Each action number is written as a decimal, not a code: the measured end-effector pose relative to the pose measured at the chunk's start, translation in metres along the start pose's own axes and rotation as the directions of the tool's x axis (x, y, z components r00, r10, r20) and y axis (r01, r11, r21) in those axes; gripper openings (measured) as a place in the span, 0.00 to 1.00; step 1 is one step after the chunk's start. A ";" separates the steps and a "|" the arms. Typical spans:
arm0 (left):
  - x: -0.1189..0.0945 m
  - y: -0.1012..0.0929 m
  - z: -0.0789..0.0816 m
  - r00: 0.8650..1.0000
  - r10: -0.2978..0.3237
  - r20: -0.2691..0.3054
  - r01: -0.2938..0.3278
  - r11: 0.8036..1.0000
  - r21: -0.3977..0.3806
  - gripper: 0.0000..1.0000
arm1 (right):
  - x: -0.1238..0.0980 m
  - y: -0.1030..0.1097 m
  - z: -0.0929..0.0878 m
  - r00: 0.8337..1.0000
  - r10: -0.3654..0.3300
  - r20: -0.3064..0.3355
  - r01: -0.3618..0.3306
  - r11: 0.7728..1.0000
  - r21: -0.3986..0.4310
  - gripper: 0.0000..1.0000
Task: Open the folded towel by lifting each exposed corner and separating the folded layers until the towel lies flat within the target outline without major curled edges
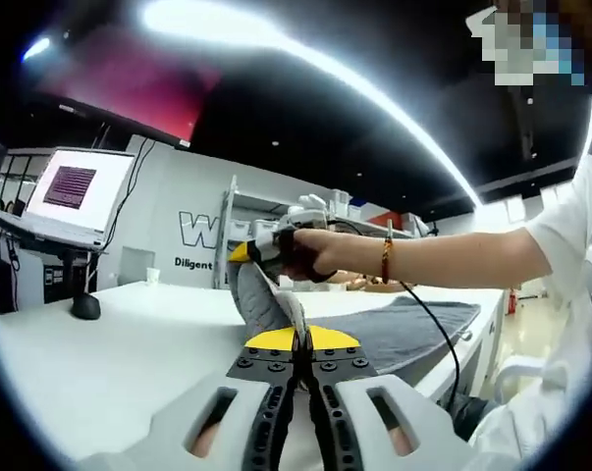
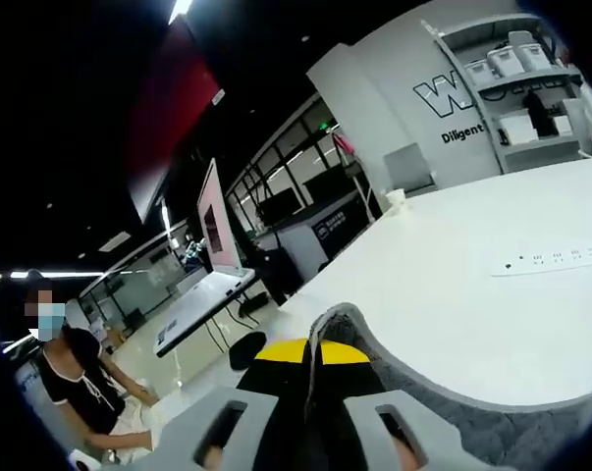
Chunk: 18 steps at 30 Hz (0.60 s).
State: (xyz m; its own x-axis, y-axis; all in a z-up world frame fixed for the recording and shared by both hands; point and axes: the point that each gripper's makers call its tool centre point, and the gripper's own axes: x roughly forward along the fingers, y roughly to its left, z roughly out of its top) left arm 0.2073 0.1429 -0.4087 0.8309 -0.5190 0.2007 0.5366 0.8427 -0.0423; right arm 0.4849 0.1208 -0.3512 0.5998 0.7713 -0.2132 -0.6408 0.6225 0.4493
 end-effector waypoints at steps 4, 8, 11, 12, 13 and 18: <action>-0.001 0.000 -0.004 1.000 -0.004 -0.018 0.004 1.000 0.006 0.00 | 0.006 0.001 -0.003 1.000 0.005 -0.005 -0.005 1.000 0.006 0.00; -0.004 0.002 -0.011 0.999 -0.002 -0.044 0.002 1.000 0.014 0.01 | 0.014 0.001 -0.018 1.000 0.008 -0.021 -0.008 1.000 -0.004 0.00; -0.005 0.005 -0.013 0.999 0.011 -0.052 -0.011 1.000 0.010 0.01 | 0.019 0.001 -0.021 1.000 0.003 -0.023 -0.004 1.000 -0.018 0.00; -0.005 0.006 -0.013 0.999 0.011 -0.051 -0.010 1.000 0.008 0.01 | 0.020 0.001 -0.019 1.000 0.004 -0.023 -0.004 1.000 -0.018 0.00; -0.006 0.006 -0.013 0.999 0.010 -0.048 -0.010 1.000 0.004 0.01 | 0.023 0.002 -0.020 1.000 0.008 -0.027 -0.009 1.000 -0.014 0.00; -0.009 0.009 -0.019 0.997 0.022 -0.068 -0.021 1.000 0.003 0.01 | 0.025 0.006 -0.029 1.000 0.009 -0.029 -0.009 1.000 -0.029 0.00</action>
State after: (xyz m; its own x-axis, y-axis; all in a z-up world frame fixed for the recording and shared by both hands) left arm 0.2077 0.1521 -0.4291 0.8503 -0.5092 0.1328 0.5183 0.8541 -0.0439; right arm 0.4826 0.1479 -0.3787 0.5799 0.7801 -0.2348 -0.6603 0.6189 0.4255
